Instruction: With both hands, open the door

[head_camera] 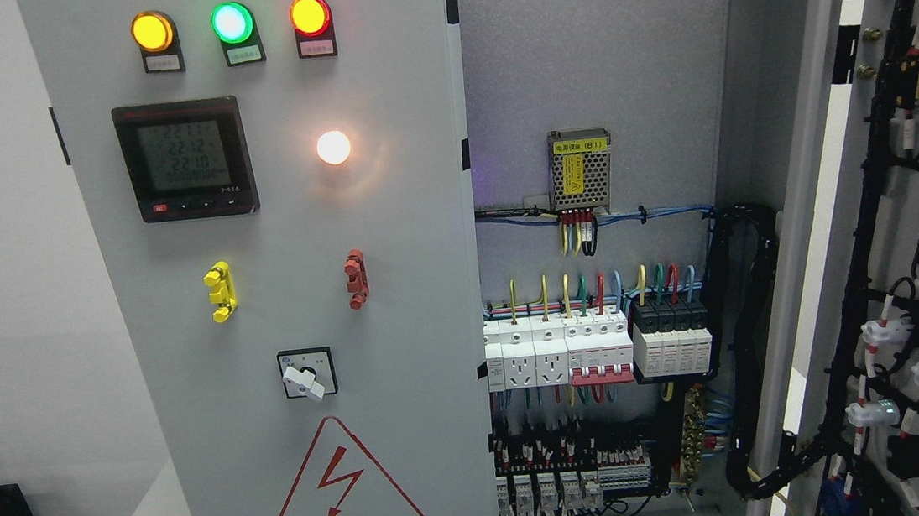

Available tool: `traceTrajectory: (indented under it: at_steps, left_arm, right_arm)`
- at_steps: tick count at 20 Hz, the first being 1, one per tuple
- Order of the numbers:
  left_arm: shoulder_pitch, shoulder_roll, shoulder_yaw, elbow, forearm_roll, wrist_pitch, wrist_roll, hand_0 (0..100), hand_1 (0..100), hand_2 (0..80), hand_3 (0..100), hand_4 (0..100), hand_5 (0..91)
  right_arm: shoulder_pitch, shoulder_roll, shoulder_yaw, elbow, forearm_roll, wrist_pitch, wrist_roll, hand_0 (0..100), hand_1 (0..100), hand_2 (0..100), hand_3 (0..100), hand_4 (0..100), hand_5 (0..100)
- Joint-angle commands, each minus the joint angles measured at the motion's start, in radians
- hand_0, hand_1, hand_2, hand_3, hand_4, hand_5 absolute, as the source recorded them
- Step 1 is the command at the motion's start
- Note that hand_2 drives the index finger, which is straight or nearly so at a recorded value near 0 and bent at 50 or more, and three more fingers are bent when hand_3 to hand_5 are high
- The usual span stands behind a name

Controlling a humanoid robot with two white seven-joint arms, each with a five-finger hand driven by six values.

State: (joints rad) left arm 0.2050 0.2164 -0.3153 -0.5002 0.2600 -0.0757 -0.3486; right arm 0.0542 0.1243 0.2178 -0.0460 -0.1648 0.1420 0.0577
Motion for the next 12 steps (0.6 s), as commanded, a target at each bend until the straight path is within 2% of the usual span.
traceTrajectory:
  at_steps: [1,4,8,11,12]
  left_arm:
    - [-0.061,-0.235,0.059,0.335,-0.012,0.011,0.033,0,0,0.0,0,0,0.0]
    - [-0.062,-0.242,0.096,0.336,-0.019,0.011,0.052,0,0,0.0,0,0,0.0]
    - [-0.075,-0.253,0.169,0.35,-0.088,0.014,0.114,0,0,0.0,0,0,0.0]
    - [-0.076,-0.282,0.246,0.361,-0.142,0.014,0.138,0,0,0.0,0,0,0.0]
    - [-0.076,-0.285,0.295,0.37,-0.19,0.014,0.138,0,0,0.0,0,0,0.0]
  right_arm:
    - [0.001,0.0,0.0,0.0,0.001,0.001,-0.001,39,0,0,0,0,0]
    - [-0.001,0.0,-0.002,-0.005,-0.002,0.001,-0.001,39,0,0,0,0,0]
    - [0.021,-0.003,0.0,-0.067,-0.004,-0.004,-0.001,39,0,0,0,0,0]
    - [0.079,-0.037,0.0,-0.216,-0.006,-0.06,-0.001,39,0,0,0,0,0]
    - [0.116,-0.061,-0.002,-0.303,-0.004,-0.088,-0.001,39,0,0,0,0,0]
